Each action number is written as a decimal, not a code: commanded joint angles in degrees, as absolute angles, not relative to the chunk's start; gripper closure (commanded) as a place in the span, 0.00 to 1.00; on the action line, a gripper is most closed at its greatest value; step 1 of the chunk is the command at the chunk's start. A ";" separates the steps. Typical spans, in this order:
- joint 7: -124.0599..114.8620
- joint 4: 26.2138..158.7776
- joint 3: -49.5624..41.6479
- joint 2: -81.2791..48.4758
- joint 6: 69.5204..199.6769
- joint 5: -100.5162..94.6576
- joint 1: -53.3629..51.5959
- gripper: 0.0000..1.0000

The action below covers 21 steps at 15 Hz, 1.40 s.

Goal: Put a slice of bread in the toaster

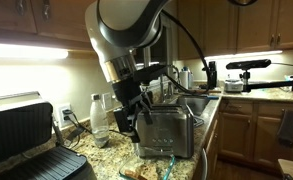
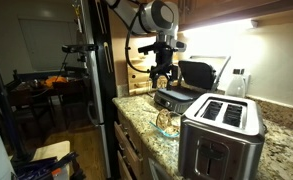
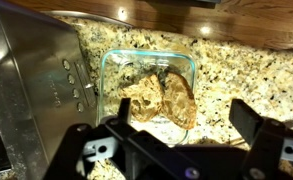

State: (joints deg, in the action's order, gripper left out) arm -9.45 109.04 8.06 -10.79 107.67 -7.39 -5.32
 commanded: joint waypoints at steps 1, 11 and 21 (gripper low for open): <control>-9.64 106.93 6.82 -12.93 109.80 -7.87 -6.34 0.00; -10.40 104.30 6.46 -18.29 112.85 -6.76 -6.90 0.00; -11.01 105.57 6.23 -19.49 113.50 -5.85 -7.11 0.00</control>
State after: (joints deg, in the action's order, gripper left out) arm -10.01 104.12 7.50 -20.15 111.97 -6.93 -6.10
